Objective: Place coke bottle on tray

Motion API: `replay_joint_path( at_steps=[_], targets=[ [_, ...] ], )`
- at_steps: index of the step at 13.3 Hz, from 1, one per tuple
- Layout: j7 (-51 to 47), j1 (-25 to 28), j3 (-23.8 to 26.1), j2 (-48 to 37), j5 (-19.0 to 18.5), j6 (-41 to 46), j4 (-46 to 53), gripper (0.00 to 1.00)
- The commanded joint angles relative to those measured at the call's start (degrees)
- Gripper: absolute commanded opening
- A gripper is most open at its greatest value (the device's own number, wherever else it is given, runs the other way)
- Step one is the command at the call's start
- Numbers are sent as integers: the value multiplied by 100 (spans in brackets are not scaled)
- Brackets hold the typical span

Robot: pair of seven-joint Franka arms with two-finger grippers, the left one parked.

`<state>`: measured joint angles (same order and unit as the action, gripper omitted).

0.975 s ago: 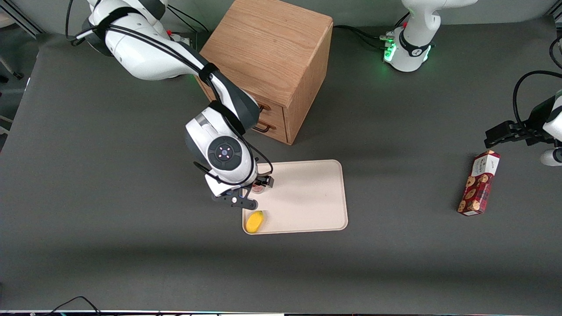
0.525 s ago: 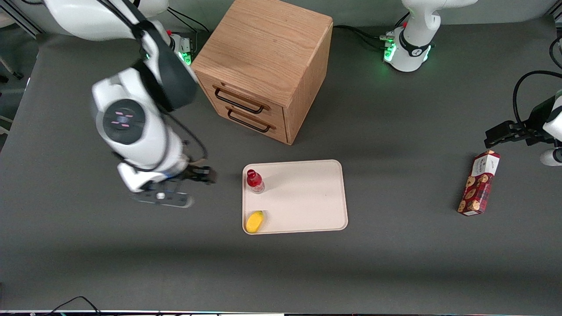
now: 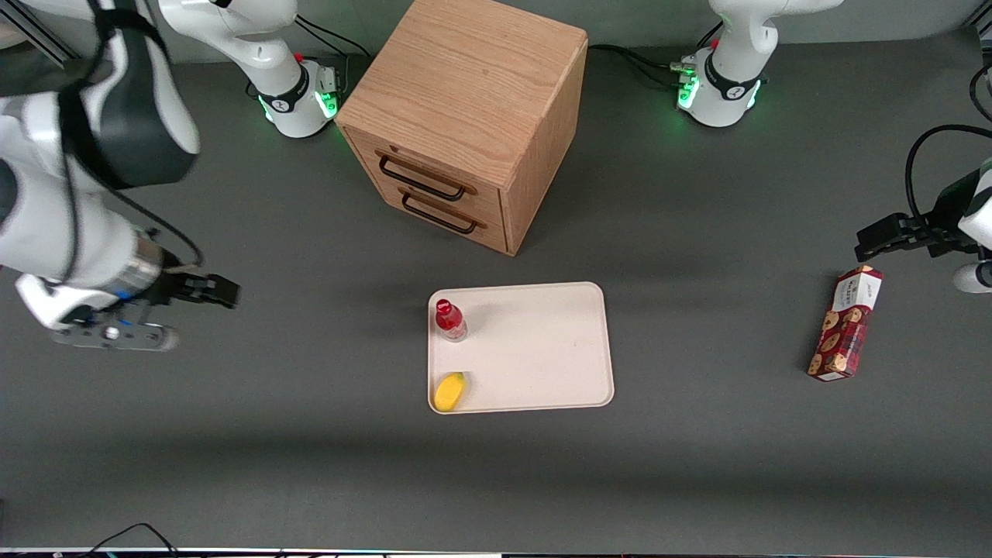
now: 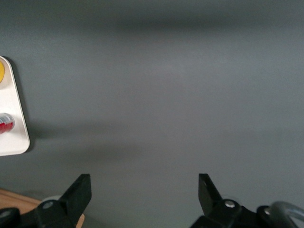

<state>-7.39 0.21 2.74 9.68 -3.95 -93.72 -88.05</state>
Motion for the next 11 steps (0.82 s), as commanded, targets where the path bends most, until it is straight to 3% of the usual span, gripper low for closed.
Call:
replay_joint_path(
  at_steps=[1, 5, 11],
  targets=[
    [300, -327, -55, -624, 307, -295, -546, 100],
    [291, -337, -90, -722, 307, -901, -661, 100],
    [309, -337, -81, -651, 429, -955, -705, 100]
  ],
)
